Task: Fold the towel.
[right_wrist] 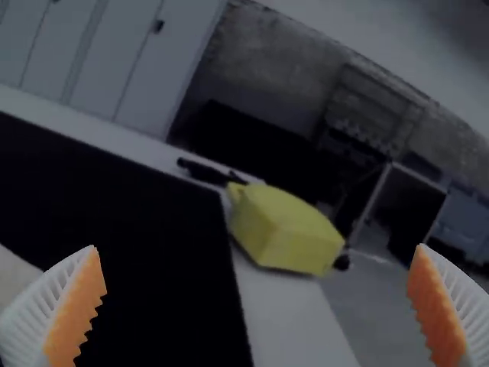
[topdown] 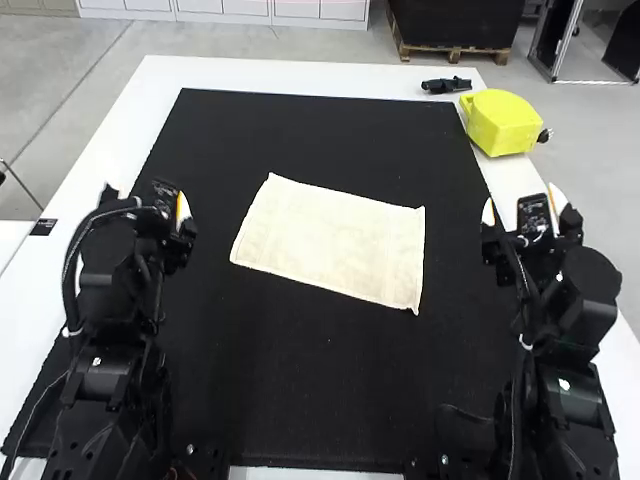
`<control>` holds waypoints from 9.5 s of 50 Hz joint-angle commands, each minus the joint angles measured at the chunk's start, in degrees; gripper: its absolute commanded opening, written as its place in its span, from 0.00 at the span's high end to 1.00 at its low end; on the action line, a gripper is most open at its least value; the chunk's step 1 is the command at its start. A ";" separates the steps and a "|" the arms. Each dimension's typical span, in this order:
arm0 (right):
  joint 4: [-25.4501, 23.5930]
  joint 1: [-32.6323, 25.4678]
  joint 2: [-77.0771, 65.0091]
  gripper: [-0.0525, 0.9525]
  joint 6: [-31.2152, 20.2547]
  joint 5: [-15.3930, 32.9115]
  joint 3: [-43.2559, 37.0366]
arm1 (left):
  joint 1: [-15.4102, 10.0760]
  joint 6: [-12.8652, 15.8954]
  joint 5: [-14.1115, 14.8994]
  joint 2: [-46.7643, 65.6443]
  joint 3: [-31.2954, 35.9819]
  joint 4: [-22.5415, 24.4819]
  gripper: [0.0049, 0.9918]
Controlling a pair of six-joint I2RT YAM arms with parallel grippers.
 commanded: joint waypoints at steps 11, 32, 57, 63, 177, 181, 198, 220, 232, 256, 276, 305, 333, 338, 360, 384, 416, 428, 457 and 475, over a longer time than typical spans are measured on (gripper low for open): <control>-3.90 -0.10 -0.56 0.04 -11.16 -9.24 -0.36 | -0.70 7.51 9.66 -0.60 -0.21 -2.36 0.02; -0.74 -0.19 -0.47 0.04 -1.49 -12.06 -0.36 | -1.06 -0.23 12.03 -0.60 -0.30 7.66 0.02; 3.40 -14.69 -0.47 0.04 17.84 -24.63 0.43 | -0.70 -9.72 17.92 -0.60 4.10 5.28 0.02; 3.92 -20.58 -0.47 0.04 18.90 -27.97 3.51 | -0.53 -10.25 16.95 1.24 9.11 5.55 0.02; 38.64 -21.10 44.97 0.04 91.94 -55.91 52.20 | -0.88 -16.22 13.17 37.98 40.66 17.06 0.02; 40.40 -14.42 45.67 0.04 90.27 -59.17 50.35 | -0.88 -16.22 13.17 37.98 40.49 16.80 0.02; 22.56 -1.86 52.88 0.04 44.56 -4.41 48.86 | -0.79 -16.22 12.91 37.89 38.55 17.24 0.02; 18.25 13.96 68.70 0.04 29.80 5.78 49.65 | -0.88 -18.16 10.45 49.14 32.05 24.27 0.02; 16.84 22.31 75.82 0.04 20.92 12.02 45.78 | -1.32 -20.71 11.59 66.55 32.66 26.47 0.02; 15.70 20.03 96.91 0.04 24.44 11.59 53.25 | -2.37 -19.83 9.22 94.67 44.97 29.81 0.02; 8.05 19.24 109.31 0.04 25.14 11.50 59.14 | -6.95 -19.65 9.22 111.37 55.16 24.88 0.04; 8.23 15.28 110.01 0.04 23.47 10.62 55.98 | -9.67 -25.28 10.10 125.78 74.68 15.30 0.03; 0.76 14.84 118.45 0.04 23.91 5.70 62.13 | -12.75 -27.74 10.19 129.30 74.68 15.48 0.03; 0.76 14.67 118.62 0.04 23.73 5.70 62.48 | -12.66 -27.65 10.19 129.74 74.85 16.01 0.03; 0.67 14.05 119.41 0.04 21.45 6.05 62.04 | -7.74 -29.06 11.59 131.59 75.55 14.95 0.03; 0.93 13.26 120.56 0.29 23.20 7.10 62.22 | -6.77 -32.40 12.82 131.94 73.36 12.84 0.23; -1.44 12.82 120.12 0.96 21.27 -0.54 62.31 | -6.95 -34.15 15.46 129.65 67.56 17.06 0.98; -2.23 12.56 120.03 0.96 23.12 -4.59 61.87 | -6.77 -34.07 15.46 129.04 67.38 17.24 0.98; -1.35 12.82 103.59 0.96 21.62 -2.57 55.45 | -6.15 -32.92 15.28 119.90 66.15 14.42 0.98; -2.14 12.65 95.51 0.96 20.57 -2.57 51.32 | -4.84 -31.52 14.58 113.83 60.09 21.28 0.98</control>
